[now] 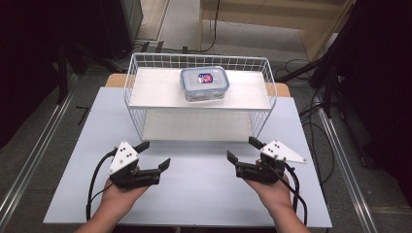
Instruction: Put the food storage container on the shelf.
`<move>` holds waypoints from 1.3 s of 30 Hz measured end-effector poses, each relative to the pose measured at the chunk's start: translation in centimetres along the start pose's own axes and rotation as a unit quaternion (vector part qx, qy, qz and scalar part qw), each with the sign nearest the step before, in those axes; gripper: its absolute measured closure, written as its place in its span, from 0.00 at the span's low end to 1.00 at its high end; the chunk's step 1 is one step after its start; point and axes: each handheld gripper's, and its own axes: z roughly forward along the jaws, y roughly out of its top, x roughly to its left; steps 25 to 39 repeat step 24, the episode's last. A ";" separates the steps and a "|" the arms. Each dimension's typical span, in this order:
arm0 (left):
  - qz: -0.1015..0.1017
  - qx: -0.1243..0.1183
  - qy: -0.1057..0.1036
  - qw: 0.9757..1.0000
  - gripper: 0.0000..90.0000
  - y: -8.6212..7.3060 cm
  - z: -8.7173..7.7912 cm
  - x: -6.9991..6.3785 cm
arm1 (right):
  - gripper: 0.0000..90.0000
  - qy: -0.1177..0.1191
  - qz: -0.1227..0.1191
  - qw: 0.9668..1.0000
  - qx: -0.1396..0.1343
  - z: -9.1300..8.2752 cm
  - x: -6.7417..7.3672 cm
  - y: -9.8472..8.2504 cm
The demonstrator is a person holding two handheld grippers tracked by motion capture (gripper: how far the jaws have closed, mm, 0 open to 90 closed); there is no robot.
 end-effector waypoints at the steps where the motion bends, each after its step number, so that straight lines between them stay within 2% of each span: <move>1: 0.002 0.009 -0.001 1.000 0.17 -0.8 -0.3 -0.3 | 0.15 -0.005 -0.002 1.000 0.002 -0.3 0.0 -0.8; 2: 0.012 0.018 -0.001 1.000 0.17 -2.0 -0.7 -0.7 | 0.15 -0.012 0.004 1.000 0.003 -0.9 0.0 -2.1; 3: 0.012 0.018 -0.001 1.000 0.17 -2.0 -0.7 -0.7 | 0.15 -0.012 0.004 1.000 0.003 -0.9 0.0 -2.1; 4: 0.022 0.023 0.001 0.999 0.17 -3.0 -1.0 -0.9 | 0.15 -0.015 0.005 1.000 0.003 -1.2 0.0 -2.7; 5: 0.029 0.027 0.002 0.999 0.17 -3.6 -1.2 -1.0 | 0.15 -0.021 0.006 1.000 -0.003 -2.0 0.0 -4.0; 6: 0.039 0.028 0.002 0.999 0.17 -5.1 -1.4 -0.9 | 0.16 -0.026 0.001 1.000 -0.007 -2.5 0.1 -4.7; 7: 0.039 0.028 0.002 0.999 0.17 -5.1 -1.4 -0.9 | 0.16 -0.026 0.001 1.000 -0.007 -2.5 0.1 -4.7; 8: 0.046 0.040 0.007 0.998 0.17 -5.7 -1.3 -0.5 | 0.16 -0.033 -0.021 0.999 -0.005 -3.2 0.2 -6.0; 9: 0.048 0.047 0.009 0.998 0.16 -5.8 -1.2 -0.2 | 0.16 -0.034 -0.022 0.999 -0.001 -3.3 0.2 -6.3; 10: 0.033 0.042 0.015 0.998 0.16 -5.8 -1.2 0.5 | 0.16 -0.030 -0.019 0.999 0.003 -3.4 0.1 -6.6; 11: 0.033 0.042 0.015 0.998 0.16 -5.8 -1.2 0.5 | 0.16 -0.029 -0.012 1.000 0.006 -3.4 -0.1 -6.8; 13: 0.000 0.042 0.006 0.999 0.15 -5.8 -0.9 1.1 | 0.16 -0.029 -0.005 1.000 0.008 -3.1 -0.4 -7.0; 20: -0.004 0.038 0.010 0.999 0.15 -5.8 -1.1 1.1 | 0.15 -0.022 -0.001 1.000 0.021 -2.3 -0.4 -7.3; 23: -0.011 0.034 0.011 0.999 0.15 -5.7 -1.3 1.3 | 0.15 -0.020 0.003 1.000 0.017 -2.3 -0.5 -7.2; 39: -0.011 0.034 0.011 0.999 0.15 -5.7 -1.3 1.3 | 0.15 -0.020 0.007 1.000 0.016 -2.4 -0.5 -7.2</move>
